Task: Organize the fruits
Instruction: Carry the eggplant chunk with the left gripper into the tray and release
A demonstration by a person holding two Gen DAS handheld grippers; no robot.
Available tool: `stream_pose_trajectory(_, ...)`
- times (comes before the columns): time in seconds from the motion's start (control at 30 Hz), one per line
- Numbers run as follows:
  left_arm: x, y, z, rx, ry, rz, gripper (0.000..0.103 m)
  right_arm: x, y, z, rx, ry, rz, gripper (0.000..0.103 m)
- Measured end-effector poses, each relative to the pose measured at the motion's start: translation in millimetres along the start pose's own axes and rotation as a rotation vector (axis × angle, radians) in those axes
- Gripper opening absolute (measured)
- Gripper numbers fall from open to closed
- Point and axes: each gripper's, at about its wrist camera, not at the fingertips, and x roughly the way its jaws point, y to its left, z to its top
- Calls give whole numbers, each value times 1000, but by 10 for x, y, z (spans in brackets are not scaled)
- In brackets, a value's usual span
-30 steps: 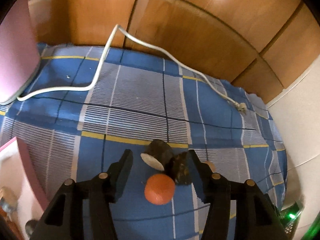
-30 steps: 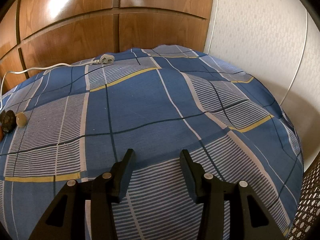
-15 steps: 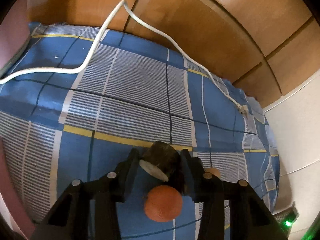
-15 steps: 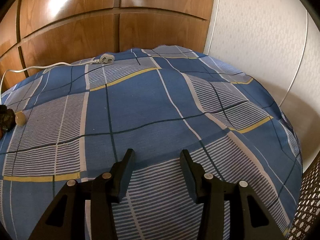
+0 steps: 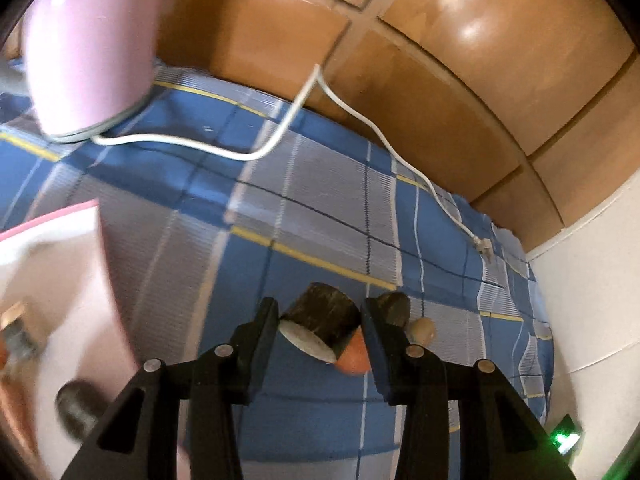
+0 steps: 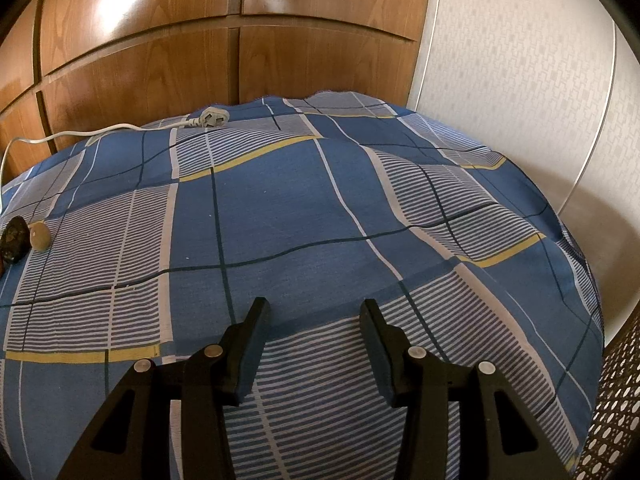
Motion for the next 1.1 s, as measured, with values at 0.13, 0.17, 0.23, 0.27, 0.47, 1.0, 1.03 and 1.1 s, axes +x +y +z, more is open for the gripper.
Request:
stream_pose_trajectory(0.13, -221, 76, -126, -14, -39, 39, 43, 0, 1, -1, 0, 0, 0, 47)
stream_pose_trajectory(0.17, -307, 108, -162, -20, -59, 52, 43, 0, 1, -1, 0, 0, 0, 47)
stream_pose_trajectory(0.23, -482, 197, -224, -43, -96, 69, 43, 2, 4, 1, 1, 0, 1, 47)
stream_pose_trajectory(0.27, -568, 245, -246, -57, -116, 77, 43, 1, 5, 1, 1, 0, 1, 47)
stream_pose_trajectory(0.47, -1084, 670, -368, -144, -224, 129, 43, 2, 4, 0, 1, 0, 1, 47)
stream_pose_trajectory(1.0, -1206, 1439, -449, -351, -221, 113, 43, -2, 3, -1, -1, -1, -1, 47)
stream_pose_trajectory(1.03, -1183, 1418, -447, -346, -215, 105, 43, -2, 2, -1, -1, -1, -1, 47)
stream_pose_trajectory(1.1, -1128, 1351, -412, -316, -196, 90, 43, -2, 4, -1, -1, -1, -1, 47)
